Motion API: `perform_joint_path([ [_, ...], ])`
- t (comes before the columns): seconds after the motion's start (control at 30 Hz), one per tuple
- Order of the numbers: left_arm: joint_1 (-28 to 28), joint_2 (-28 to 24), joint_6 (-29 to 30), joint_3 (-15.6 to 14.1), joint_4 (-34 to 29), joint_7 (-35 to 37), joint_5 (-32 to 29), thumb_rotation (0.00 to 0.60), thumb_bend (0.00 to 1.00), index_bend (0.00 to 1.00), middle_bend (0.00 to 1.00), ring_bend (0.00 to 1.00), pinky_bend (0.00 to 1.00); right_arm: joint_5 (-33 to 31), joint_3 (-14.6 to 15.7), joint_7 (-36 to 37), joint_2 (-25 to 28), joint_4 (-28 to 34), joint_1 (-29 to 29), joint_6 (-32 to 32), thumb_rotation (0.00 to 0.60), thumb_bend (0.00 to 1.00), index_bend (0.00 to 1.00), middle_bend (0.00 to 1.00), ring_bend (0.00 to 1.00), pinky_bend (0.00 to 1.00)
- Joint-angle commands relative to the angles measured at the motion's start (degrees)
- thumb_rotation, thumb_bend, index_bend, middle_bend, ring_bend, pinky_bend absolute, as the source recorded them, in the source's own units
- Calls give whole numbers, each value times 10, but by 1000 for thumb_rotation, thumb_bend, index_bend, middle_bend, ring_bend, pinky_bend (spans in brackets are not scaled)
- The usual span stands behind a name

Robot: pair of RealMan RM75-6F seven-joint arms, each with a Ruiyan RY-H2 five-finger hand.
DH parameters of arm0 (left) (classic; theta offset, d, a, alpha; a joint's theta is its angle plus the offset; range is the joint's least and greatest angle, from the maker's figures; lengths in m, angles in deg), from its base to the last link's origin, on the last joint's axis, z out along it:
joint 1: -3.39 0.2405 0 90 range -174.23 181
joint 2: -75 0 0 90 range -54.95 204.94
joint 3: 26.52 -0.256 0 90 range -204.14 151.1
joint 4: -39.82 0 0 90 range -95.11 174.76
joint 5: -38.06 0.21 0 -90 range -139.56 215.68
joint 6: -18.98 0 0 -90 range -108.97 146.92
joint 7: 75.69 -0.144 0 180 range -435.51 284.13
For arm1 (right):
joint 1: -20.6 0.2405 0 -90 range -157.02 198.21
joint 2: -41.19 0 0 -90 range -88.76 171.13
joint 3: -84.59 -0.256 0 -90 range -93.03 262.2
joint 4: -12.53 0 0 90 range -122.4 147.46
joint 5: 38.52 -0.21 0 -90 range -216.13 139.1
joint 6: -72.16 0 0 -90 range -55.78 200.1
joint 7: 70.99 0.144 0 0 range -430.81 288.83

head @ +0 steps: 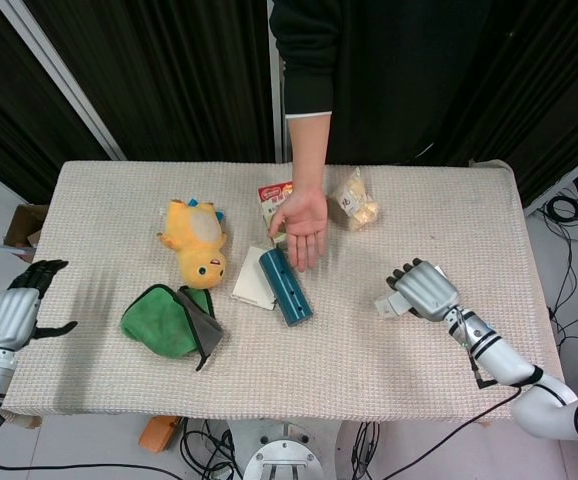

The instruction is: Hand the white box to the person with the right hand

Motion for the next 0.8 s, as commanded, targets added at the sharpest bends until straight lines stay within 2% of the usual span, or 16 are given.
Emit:
perform_joint_path([
  [0.03,2,-3,2,1,-4,3,1,600,90,136,120,77,197,24,-19,5,40,54,-11,-65,600,293,884,713,582,531],
  [0.17,6,-5,11,4,-6,6,5,600,89,136,120,77,197,35,-65,14,91,138,-8,-126,600,292,885,715,582,533],
  [0.23,8,-6,12,4,-6,4,6,600,89,136,120,77,197,22,-90,1,92,162,1,-134,600,284,883,715,582,533],
  [0.33,9,-5,10,2,-5,2,8,600,89,136,119,77,197,-15,-123,-34,74,185,27,-111,600,268,879,716,579,533],
  [0.5,10,-7,5,1,-4,6,11,600,89,136,119,77,197,-96,-156,-115,18,178,78,-51,600,248,873,711,576,522],
  [0.63,10,-9,2,1,-4,8,12,600,90,136,119,77,197,-160,-167,-172,-25,158,115,-11,600,246,867,700,576,506],
  [0.8,9,-8,-2,2,-3,11,14,600,89,136,119,76,197,-216,-175,-218,-65,135,149,8,600,242,835,666,569,450],
])
